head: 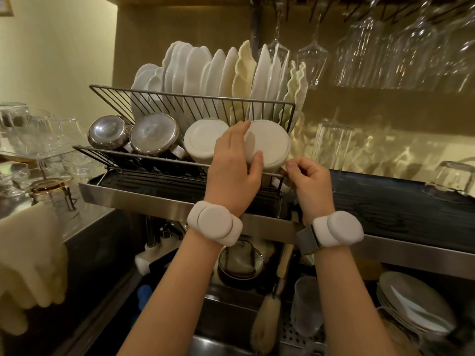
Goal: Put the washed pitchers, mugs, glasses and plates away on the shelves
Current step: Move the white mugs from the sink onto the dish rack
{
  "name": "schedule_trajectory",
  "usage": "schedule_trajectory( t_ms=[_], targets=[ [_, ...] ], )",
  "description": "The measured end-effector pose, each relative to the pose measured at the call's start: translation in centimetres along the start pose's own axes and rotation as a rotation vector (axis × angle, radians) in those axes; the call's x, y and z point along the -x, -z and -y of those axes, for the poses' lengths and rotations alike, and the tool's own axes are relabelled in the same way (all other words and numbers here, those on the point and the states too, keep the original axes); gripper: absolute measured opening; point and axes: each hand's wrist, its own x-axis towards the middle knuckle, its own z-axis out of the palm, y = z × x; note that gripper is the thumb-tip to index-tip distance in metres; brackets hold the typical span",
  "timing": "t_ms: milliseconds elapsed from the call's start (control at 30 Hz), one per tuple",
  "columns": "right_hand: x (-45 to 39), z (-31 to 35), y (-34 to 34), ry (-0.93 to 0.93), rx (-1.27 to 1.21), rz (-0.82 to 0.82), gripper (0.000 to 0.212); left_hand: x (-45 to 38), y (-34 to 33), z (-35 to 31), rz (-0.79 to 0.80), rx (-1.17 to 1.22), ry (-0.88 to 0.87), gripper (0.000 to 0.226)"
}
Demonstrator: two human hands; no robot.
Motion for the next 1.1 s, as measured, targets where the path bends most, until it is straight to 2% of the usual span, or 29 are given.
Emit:
schedule_trajectory(
  t_ms=[467, 600, 1100],
  targets=[
    [0.3, -0.4, -0.1, -0.002, 0.066, -0.031, 0.033, 0.2, -0.1, -0.2, -0.012, -0.006, 0.0, 0.033],
    [0.3, -0.5, 0.2, 0.031, 0.177, -0.074, 0.034, 0.3, -0.1, -0.3, -0.027, 0.024, 0.0, 0.031],
    [1.5, 0.8, 0.1, 0.01, 0.236, -0.125, 0.011, 1.0, -0.2, -0.9, -0.049, -0.078, 0.051, 0.021]
  ],
)
